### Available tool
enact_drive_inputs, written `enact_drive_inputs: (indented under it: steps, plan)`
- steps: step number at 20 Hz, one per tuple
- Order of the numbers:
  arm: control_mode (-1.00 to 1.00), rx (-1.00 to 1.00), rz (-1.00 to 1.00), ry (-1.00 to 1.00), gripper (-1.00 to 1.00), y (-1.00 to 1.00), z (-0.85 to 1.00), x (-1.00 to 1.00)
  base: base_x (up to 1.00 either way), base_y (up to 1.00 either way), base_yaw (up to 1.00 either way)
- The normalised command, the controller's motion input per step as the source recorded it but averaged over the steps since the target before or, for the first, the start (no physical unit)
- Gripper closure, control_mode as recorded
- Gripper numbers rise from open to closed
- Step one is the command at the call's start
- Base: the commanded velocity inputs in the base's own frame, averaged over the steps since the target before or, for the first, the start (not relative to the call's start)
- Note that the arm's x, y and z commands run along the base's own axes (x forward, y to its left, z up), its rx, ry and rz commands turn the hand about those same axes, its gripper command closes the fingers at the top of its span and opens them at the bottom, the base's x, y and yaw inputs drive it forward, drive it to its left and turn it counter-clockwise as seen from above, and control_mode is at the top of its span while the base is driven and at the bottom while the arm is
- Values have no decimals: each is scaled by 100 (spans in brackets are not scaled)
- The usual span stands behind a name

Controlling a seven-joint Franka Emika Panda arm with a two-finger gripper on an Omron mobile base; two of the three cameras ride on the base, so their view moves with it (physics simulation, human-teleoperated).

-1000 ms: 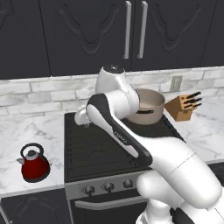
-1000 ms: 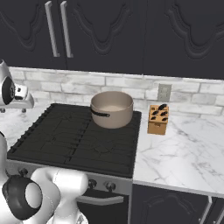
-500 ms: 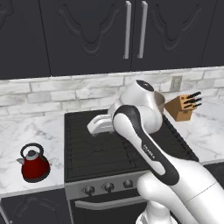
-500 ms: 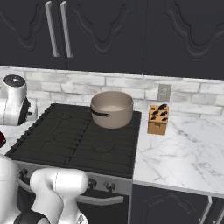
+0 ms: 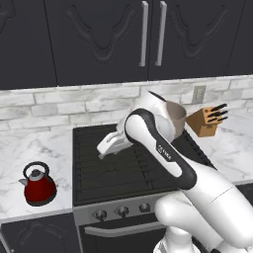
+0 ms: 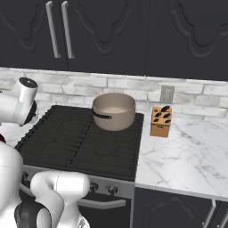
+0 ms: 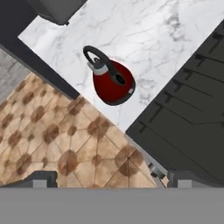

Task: Pick the kettle from the counter and place it on a stove burner. Then turn the burner on.

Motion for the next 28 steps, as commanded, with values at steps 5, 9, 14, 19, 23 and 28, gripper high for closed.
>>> enact_drive_inputs:
  steps: [5, 9, 14, 19, 23, 28]
  plan:
    - [-100, 0, 30, 1, -100, 47, -2, 21, 0, 0, 0]
    - [-100, -1, 25, -1, -100, 54, -6, 18, 0, 0, 0]
    - [-100, 0, 21, -7, -100, 59, -20, 14, 0, 0, 0]
    - [-100, 0, 16, -12, -100, 55, -26, 16, 0, 0, 0]
    - [-100, 0, 10, -15, -100, 46, -20, 12, 0, 0, 0]
    - [-100, 3, 5, -10, -100, 45, -13, 18, 0, 0, 0]
